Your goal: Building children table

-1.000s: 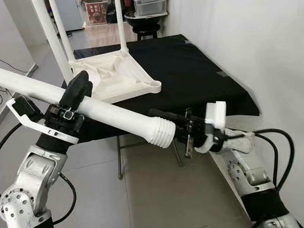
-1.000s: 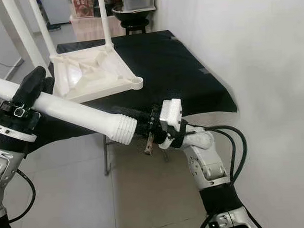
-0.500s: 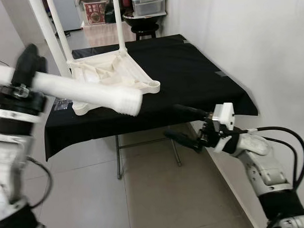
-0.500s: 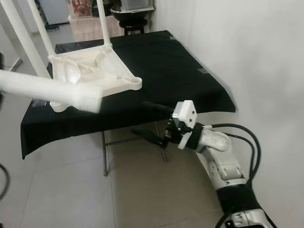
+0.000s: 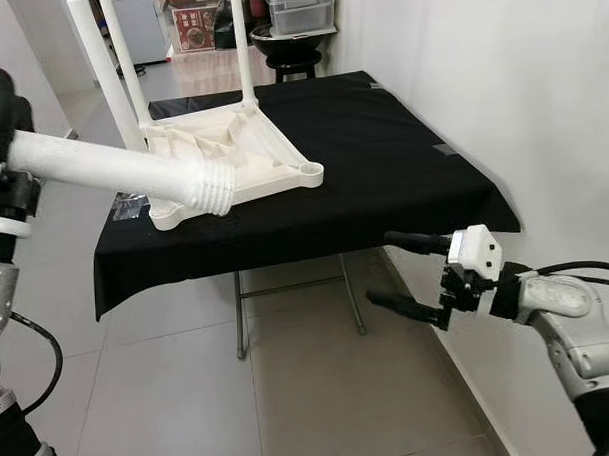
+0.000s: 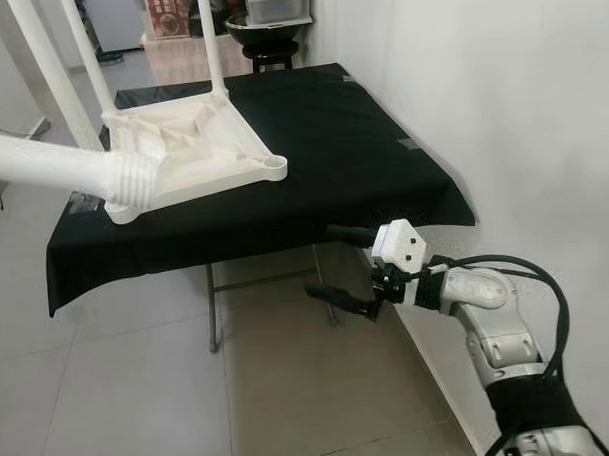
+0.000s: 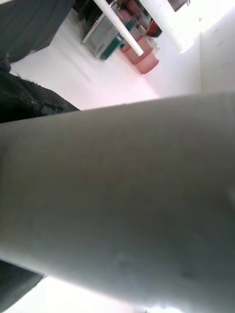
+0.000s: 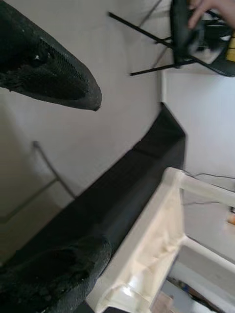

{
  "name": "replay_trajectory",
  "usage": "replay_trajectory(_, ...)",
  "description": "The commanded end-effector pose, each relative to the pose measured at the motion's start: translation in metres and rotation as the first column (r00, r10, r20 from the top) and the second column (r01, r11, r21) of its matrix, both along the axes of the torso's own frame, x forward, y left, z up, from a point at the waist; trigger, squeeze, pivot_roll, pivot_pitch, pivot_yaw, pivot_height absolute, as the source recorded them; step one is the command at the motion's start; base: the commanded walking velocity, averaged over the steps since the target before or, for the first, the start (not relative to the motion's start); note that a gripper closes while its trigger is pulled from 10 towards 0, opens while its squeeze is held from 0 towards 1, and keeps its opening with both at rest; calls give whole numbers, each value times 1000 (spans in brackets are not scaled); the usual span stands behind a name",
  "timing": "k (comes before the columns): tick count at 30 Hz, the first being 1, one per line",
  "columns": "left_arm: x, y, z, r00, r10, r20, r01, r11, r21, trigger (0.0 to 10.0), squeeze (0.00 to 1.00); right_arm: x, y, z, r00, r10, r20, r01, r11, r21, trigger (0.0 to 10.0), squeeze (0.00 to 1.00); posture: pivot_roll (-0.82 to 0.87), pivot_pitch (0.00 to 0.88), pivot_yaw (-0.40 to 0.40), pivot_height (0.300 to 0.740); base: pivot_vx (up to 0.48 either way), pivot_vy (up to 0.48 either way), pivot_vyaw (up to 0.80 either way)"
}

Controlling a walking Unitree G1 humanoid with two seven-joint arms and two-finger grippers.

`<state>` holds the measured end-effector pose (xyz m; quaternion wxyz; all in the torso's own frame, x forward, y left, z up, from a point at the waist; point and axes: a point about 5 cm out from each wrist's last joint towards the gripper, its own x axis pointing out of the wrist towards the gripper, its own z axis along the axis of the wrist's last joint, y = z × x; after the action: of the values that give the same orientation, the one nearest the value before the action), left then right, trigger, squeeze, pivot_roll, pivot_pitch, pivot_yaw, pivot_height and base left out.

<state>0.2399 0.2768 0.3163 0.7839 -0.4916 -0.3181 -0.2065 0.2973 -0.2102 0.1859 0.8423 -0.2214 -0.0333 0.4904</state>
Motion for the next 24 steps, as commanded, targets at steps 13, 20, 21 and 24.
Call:
replay_trajectory(13,14,14,-6,983,150,-104,-131,977,168,0,0,-14,-15,-17,991,60,-123,-88,967,-240,10000,1000,-100,16,36,740,0,0,0)
replay_trajectory(20,41,-34,-34,954,194,-229,-43,845,534,0,0,-16,8,2,974,184,-135,-207,961,-182,10000,1000,-97,16,37,740,0,0,0)
replay_trajectory(21,41,-34,-34,954,194,-229,-43,845,534,0,0,-16,8,2,974,184,-135,-207,961,-182,10000,1000,-97,16,37,740,0,0,0)
replay_trajectory(24,47,-62,-51,958,107,-268,74,805,589,0,0,-10,29,2,972,192,-137,-216,957,-193,10000,1000,-101,16,36,740,0,0,0)
